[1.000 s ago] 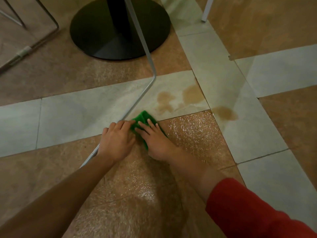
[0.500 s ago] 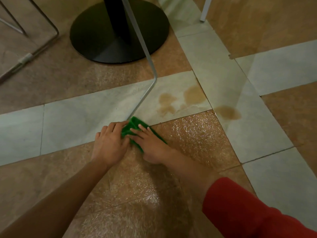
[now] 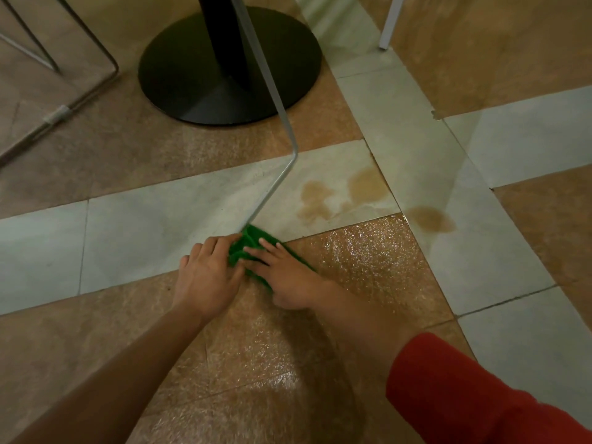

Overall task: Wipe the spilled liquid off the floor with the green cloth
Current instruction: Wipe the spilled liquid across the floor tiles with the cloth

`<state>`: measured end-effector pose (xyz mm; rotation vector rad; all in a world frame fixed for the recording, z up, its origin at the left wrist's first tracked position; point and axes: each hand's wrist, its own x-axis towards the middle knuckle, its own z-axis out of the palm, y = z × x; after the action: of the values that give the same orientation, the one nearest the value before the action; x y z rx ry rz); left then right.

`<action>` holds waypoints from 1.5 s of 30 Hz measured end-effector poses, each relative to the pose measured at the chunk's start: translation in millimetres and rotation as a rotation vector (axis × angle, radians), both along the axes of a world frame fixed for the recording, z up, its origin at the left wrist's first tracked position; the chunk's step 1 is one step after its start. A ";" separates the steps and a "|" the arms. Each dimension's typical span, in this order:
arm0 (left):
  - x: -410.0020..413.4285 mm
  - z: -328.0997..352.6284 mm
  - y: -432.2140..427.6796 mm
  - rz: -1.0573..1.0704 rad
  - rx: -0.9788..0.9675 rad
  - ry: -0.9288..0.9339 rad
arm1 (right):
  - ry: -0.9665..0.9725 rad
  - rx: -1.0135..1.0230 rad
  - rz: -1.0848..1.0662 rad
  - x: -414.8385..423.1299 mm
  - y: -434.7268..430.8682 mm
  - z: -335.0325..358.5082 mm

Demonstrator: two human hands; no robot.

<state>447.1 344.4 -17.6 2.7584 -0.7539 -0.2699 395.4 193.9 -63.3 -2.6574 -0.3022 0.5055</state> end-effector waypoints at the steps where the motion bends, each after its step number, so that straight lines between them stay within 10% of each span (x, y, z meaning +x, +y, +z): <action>1: 0.4 0.0 -0.3 0.003 -0.002 0.005 | -0.004 -0.003 0.021 -3.9 -2.9 -1.6; 9: -0.1 -1.6 6.6 0.011 0.011 0.006 | 0.032 0.003 -0.327 38.8 -13.6 3.1; 45: -25.7 0.4 -40.5 -0.147 -0.025 0.002 | -0.038 0.025 -0.195 -56.2 -43.8 -4.9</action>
<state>421.3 303.9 -17.3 2.6827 -0.9541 -0.2904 339.2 150.1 -68.2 -2.6382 -0.0579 0.3872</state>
